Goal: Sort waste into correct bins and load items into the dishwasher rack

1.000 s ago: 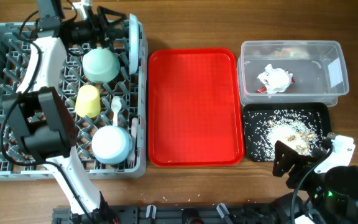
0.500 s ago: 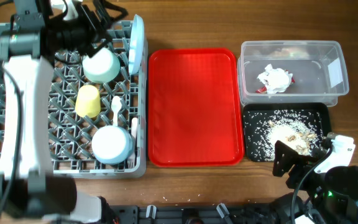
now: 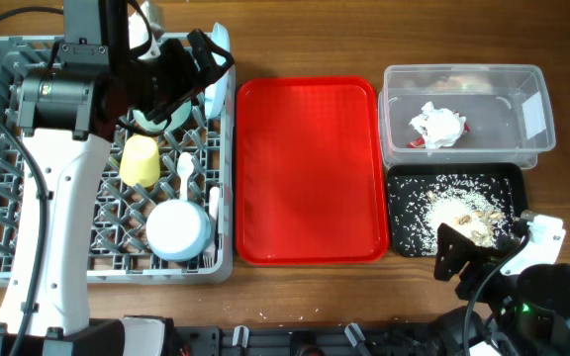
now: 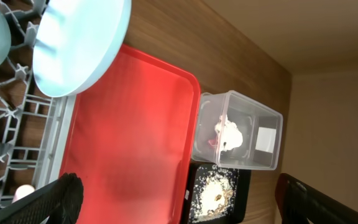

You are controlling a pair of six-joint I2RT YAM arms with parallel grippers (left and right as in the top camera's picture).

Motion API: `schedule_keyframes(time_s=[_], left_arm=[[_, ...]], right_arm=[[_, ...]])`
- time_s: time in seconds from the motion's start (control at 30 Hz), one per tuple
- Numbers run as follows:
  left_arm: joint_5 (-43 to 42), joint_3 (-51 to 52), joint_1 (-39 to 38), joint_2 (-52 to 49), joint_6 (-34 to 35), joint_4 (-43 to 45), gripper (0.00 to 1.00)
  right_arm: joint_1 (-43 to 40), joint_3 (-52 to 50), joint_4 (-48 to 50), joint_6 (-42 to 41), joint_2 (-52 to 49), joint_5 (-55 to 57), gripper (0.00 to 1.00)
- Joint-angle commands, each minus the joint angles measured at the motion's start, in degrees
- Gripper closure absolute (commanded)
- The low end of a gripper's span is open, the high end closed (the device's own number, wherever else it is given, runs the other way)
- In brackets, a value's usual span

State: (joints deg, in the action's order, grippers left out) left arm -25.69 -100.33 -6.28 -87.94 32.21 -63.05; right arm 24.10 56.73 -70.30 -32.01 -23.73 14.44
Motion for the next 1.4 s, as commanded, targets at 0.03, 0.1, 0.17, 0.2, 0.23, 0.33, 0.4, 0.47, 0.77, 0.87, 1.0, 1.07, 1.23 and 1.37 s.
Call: schedule_keyframes(time_s=[0.03, 0.1, 0.17, 0.2, 0.23, 0.33, 0.4, 0.47, 0.77, 0.87, 1.0, 1.07, 1.23, 1.37], left_arm=[[0.94, 0.13, -0.26, -0.24, -0.42, -0.07, 0.00], [0.94, 0.13, -0.26, -0.24, -0.44, -0.04, 0.00], [0.94, 0.13, -0.26, -0.24, -0.44, -0.04, 0.00], [0.94, 0.13, -0.26, -0.24, -0.44, -0.04, 0.00], [0.94, 0.13, -0.26, -0.24, -0.44, -0.07, 0.00], [0.94, 0.13, -0.26, -0.24, -0.44, -0.04, 0.00], [0.94, 0.13, -0.26, -0.24, -0.44, -0.07, 0.00], [0.94, 0.13, -0.26, -0.24, -0.44, -0.07, 0.00], [0.94, 0.13, -0.26, -0.24, -0.44, -0.04, 0.00], [0.94, 0.13, -0.26, -0.24, -0.44, -0.04, 0.00], [0.94, 0.13, -0.26, -0.24, -0.44, -0.04, 0.00], [0.94, 0.13, -0.26, -0.24, -0.42, -0.04, 0.00], [0.94, 0.13, -0.26, -0.24, -0.44, -0.04, 0.00], [0.94, 0.13, -0.26, -0.24, -0.44, -0.07, 0.00]], right_arm=[[-0.09, 0.15, 0.11, 0.33, 0.26, 0.57, 0.00], [-0.09, 0.15, -0.26, 0.46, 0.31, 1.51, 0.00], [-0.09, 0.15, -1.16, -1.14, 0.33, 8.00, 0.00], [-0.09, 0.15, -1.40, -0.85, 0.33, 8.07, 0.00], [-0.09, 0.15, -1.49, -0.98, 0.33, 8.20, 0.00], [-0.09, 0.15, -1.46, -1.01, 0.33, 8.02, 0.00], [-0.13, 0.15, -1.31, -0.94, 0.37, 8.15, 0.00], [-1.64, 0.11, 2.32, -0.94, 1.22, 7.48, 0.00], [-15.67, -19.87, 62.25, 20.65, 13.46, -14.91, 0.00], [-17.75, -28.63, 75.19, 19.74, 16.83, -16.48, 0.00], [-17.86, -39.63, 80.28, 16.65, 21.55, -16.48, 0.00], [-17.86, -43.50, 80.19, 14.91, 23.34, -16.70, 0.00], [-17.86, -52.22, 84.70, 12.52, 23.52, -16.65, 0.00], [-17.86, -56.48, 83.06, 12.44, 23.54, -17.14, 0.00]])
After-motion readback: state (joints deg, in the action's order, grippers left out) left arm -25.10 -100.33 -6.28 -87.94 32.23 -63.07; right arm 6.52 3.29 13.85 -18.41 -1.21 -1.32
